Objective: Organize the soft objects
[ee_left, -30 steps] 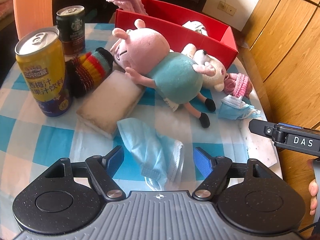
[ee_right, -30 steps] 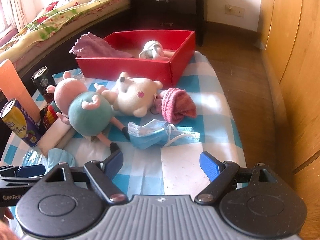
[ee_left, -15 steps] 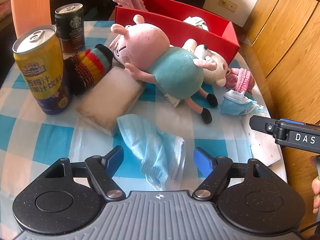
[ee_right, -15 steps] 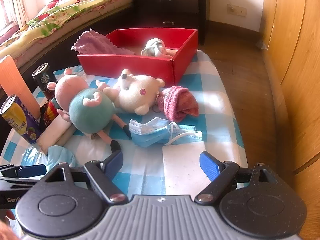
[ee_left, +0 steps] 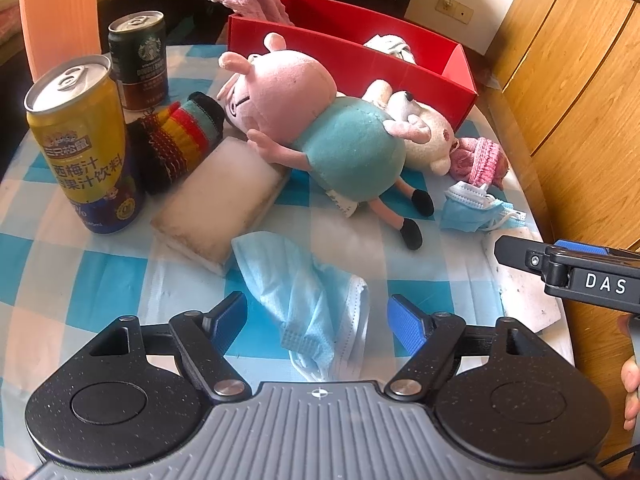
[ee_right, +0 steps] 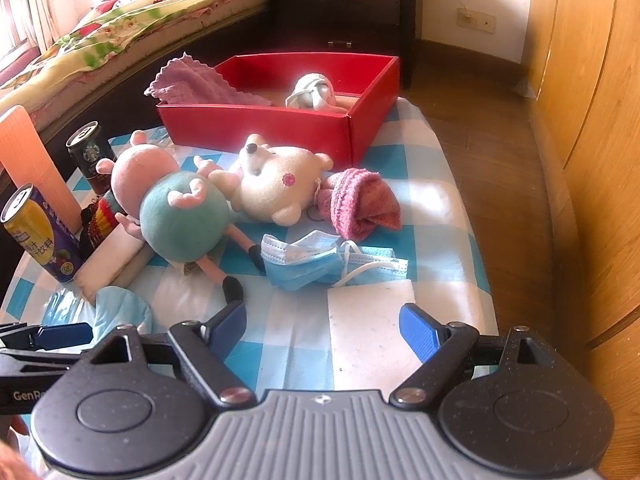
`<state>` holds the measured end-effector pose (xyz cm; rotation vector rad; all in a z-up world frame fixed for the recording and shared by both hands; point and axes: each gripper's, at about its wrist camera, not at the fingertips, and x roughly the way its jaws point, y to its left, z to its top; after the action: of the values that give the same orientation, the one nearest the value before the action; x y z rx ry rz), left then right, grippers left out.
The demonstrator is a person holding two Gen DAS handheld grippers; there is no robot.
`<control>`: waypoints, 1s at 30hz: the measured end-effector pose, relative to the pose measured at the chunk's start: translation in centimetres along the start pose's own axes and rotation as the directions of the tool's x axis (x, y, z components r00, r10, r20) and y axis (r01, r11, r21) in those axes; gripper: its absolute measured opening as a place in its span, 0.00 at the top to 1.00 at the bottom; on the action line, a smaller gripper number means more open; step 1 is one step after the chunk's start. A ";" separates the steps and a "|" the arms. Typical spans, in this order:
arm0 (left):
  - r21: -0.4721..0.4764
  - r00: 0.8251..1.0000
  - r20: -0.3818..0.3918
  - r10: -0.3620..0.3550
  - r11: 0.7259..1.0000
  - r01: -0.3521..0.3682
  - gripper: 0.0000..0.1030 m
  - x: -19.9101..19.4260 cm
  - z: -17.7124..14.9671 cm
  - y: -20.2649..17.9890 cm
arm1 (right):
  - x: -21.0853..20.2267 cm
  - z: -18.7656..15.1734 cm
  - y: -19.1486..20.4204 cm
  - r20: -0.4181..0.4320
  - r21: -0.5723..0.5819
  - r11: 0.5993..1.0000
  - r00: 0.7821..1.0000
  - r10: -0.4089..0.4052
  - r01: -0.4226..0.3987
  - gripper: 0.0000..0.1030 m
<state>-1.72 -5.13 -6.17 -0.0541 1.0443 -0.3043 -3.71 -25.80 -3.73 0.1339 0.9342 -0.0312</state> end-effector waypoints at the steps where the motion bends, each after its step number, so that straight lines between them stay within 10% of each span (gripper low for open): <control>1: 0.000 1.000 0.001 0.001 1.000 -0.001 0.26 0.0 0.0 0.0 | 0.0 0.0 0.0 -0.001 0.000 1.000 1.000 0.000 0.000 0.39; 30: -0.002 1.000 -0.011 0.016 1.000 -0.016 0.26 0.4 0.0 0.0 | -0.2 -0.7 1.6 -0.003 -0.067 0.998 1.000 -0.003 0.003 0.39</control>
<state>-1.57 -5.27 -6.49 -0.0460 1.0553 -0.2888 -4.27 -24.17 -3.82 0.0702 0.9376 -0.0020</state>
